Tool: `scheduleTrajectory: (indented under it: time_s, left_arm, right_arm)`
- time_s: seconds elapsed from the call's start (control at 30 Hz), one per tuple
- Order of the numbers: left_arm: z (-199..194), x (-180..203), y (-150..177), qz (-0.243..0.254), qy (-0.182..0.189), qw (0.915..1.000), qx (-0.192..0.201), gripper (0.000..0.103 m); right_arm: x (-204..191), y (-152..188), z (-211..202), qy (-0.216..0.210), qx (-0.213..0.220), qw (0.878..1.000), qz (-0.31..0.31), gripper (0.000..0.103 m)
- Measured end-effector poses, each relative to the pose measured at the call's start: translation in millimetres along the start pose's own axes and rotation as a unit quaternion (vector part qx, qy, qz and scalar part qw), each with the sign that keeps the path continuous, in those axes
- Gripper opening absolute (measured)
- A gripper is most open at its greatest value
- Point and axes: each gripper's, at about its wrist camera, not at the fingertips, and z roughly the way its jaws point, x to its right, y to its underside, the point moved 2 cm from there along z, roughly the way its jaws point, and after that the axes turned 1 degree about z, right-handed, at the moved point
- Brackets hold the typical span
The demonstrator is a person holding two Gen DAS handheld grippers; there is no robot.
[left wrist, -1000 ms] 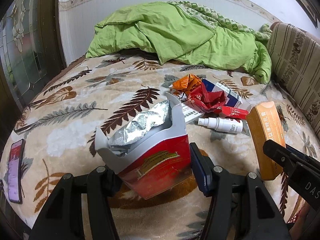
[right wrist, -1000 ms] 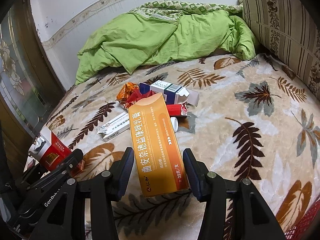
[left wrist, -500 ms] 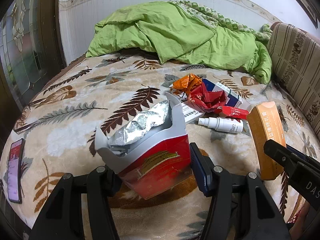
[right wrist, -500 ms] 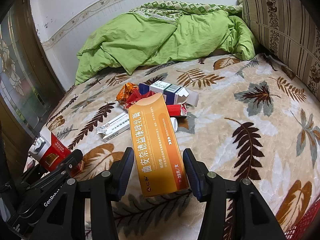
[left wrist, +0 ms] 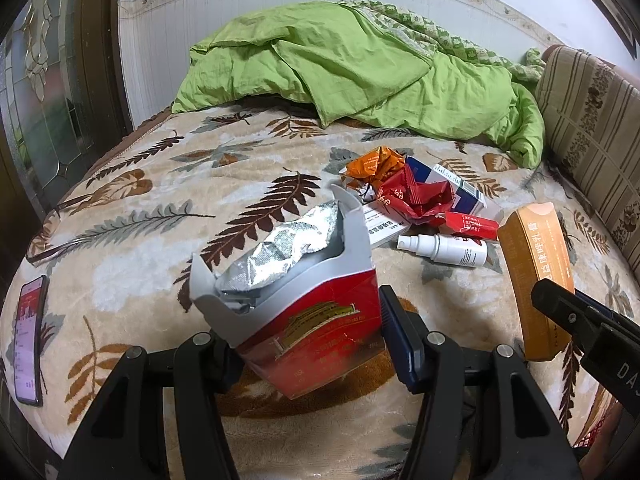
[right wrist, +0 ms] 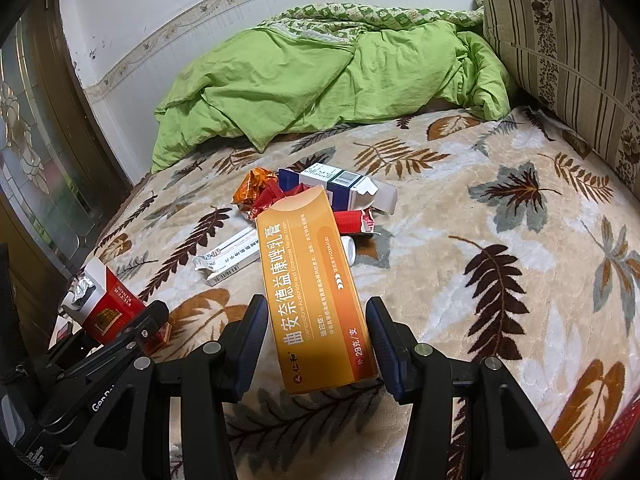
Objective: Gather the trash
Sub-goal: 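Lift the red cigarette box and orange medicine box above the bed with both tools, then carry both boxes over the red wastebasket and open both tools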
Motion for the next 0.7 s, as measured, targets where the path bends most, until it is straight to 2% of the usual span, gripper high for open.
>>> scheduleTrajectory:
  time_s: [0.43, 0.7]
  left_arm:
    - [-6.6, 5.3, -1.6, 0.009, 0.010, 0.9998, 0.015, 0.058]
    - [-22.0, 13.5, 5.0, 0.021, 0.035, 0.9991, 0.010, 0.058]
  right_arm:
    - [-1.6, -2.8, -9.7, -0.002, 0.020, 1.000, 0.005, 0.054]
    - [7.1, 4.3, -28.9, -0.012, 0.015, 1.000, 0.018, 0.054]
